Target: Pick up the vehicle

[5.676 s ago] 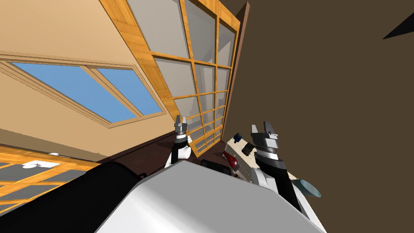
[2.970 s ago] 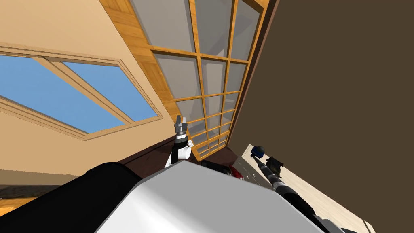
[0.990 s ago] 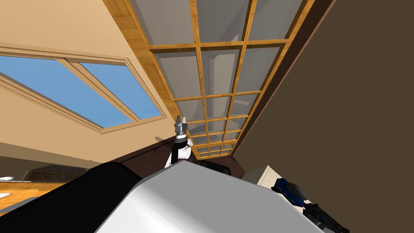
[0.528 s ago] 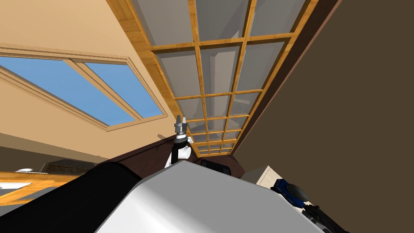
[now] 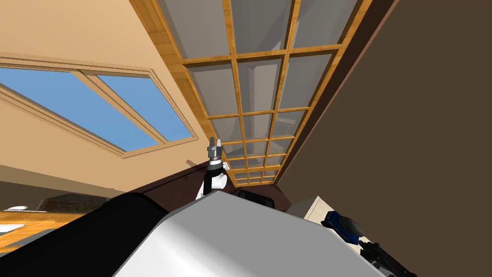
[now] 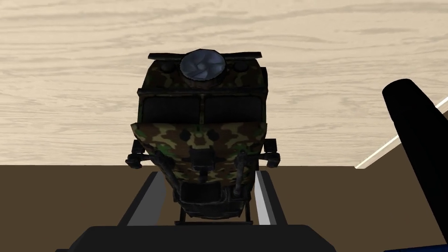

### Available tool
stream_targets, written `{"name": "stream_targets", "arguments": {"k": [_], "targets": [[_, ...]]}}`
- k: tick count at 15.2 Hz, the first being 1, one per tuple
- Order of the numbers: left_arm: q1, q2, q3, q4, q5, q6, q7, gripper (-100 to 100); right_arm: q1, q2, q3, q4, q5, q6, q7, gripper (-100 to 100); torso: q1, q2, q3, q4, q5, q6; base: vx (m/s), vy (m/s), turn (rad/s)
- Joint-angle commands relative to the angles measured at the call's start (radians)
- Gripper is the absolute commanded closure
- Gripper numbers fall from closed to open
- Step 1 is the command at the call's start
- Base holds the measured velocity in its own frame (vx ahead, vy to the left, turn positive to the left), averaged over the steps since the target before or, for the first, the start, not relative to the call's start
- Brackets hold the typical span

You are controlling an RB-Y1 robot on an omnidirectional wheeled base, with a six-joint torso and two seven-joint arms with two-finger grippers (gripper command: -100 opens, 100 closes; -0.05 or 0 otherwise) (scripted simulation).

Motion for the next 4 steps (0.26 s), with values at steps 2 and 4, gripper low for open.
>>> {"name": "stream_targets", "arguments": {"k": [2, 4], "targets": [[0.000, 0.000, 0.000, 0.000, 0.000, 0.000, 0.000, 0, 0.028, -0.034, 0.004, -0.044, -0.011, 0.012, -0.013, 100, 0.001, -0.001, 0.000, 0.000, 0.000, 0.000, 0.041, 0.022, -0.031], [0.000, 0.000, 0.000, 0.000, 0.000, 0.000, 0.000, 0, 0.025, -0.032, 0.005, -0.040, -0.011, 0.011, -0.011, 100, 0.002, 0.000, 0.000, 0.000, 0.001, 0.000, 0.024, 0.023, -0.018]]}}
